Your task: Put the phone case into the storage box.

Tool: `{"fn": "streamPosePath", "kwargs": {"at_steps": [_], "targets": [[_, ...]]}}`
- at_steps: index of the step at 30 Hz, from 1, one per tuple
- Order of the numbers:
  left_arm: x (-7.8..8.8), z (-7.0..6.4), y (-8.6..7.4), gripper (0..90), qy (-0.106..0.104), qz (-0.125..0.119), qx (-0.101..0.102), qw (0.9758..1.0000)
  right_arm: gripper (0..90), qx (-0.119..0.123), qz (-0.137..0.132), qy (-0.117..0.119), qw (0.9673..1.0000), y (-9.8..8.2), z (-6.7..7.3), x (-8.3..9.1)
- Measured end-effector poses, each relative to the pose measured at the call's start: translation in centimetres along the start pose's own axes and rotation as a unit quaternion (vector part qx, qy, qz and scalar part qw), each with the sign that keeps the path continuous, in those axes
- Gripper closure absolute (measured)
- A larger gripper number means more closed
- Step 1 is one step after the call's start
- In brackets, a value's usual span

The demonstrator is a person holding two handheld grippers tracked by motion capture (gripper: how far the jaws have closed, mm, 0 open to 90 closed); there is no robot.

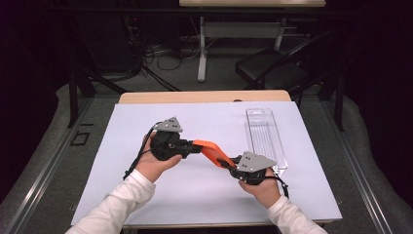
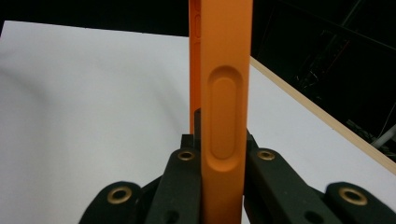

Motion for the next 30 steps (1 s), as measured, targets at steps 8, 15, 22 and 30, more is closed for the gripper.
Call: {"fn": "streamPosePath", "kwargs": {"at_steps": [8, 15, 22, 30], "targets": [[0.06, -0.03, -0.08, 82.4, -0.01, -0.001, 0.021, 0.9997, 87.1, 0.002, 0.001, 0.001, 1.0, -0.03, 0.03, -0.02], [0.07, -0.05, -0.07, 83.0, -0.004, 0.0, 0.029, 0.9996, 86.9, 0.001, 0.0, 0.001, 1.0, -0.04, 0.0, -0.03], [0.12, -0.06, -0.12, 83.4, -0.002, 0.004, 0.033, 0.9994, 86.8, -0.002, 0.001, 0.003, 1.0, -0.06, 0.12, -0.08], [-0.01, 0.07, -0.17, 83.6, 0.005, 0.005, 0.052, 0.9986, 86.7, -0.009, 0.006, 0.006, 0.9999, -0.17, 0.23, -0.19]]}}
Point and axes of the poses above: each handheld gripper's, and its own axes: x roughly backward along the jaws, y roughly out of its top, z roughly to its left, the point moved 10 cm from there along -x, roughly forward along the jaws, and after that the axes turned 15 degrees about x, right-handed, at the moved point
